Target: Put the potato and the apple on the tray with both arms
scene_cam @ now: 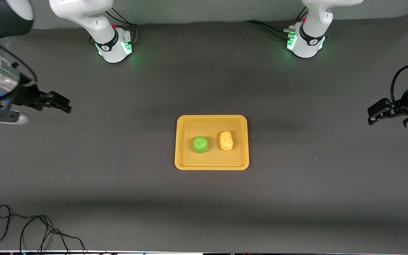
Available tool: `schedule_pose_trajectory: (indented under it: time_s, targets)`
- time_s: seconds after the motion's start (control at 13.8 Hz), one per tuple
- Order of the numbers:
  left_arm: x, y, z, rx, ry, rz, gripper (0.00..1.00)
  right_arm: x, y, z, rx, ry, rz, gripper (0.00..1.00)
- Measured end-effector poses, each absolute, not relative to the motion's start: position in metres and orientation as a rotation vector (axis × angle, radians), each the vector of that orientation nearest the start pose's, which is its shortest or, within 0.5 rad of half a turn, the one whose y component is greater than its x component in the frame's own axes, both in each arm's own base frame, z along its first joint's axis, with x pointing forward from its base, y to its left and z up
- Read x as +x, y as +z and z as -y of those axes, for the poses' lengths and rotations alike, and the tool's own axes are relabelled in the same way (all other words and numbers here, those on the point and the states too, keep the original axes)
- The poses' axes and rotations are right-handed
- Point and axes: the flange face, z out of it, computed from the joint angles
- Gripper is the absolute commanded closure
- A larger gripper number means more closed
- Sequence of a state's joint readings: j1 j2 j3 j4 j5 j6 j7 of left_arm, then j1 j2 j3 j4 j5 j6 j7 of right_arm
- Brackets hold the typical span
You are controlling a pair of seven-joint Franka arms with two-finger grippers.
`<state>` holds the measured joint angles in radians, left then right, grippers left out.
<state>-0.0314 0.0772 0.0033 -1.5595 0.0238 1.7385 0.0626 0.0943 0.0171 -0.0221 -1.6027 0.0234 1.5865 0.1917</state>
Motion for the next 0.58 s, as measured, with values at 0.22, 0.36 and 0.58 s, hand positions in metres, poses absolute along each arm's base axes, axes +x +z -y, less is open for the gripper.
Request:
schedule_pose_trajectory:
  time_s: [0.22, 0.36, 0.58]
  targets:
    - [0.594, 0.603, 0.018, -3.108, -0.163, -0.154, 0.0, 0.558, 0.6, -0.007, -3.116, 0.054, -0.154, 0.0]
    - [0.594, 0.606, 0.019, -3.108, -0.173, -0.156, 0.0, 0.558, 0.6, 0.005, -3.117, 0.053, -0.12, 0.0]
    - [0.594, 0.608, 0.019, -3.107, -0.179, -0.156, 0.0, 0.558, 0.599, 0.014, -3.135, 0.055, -0.062, 0.0]
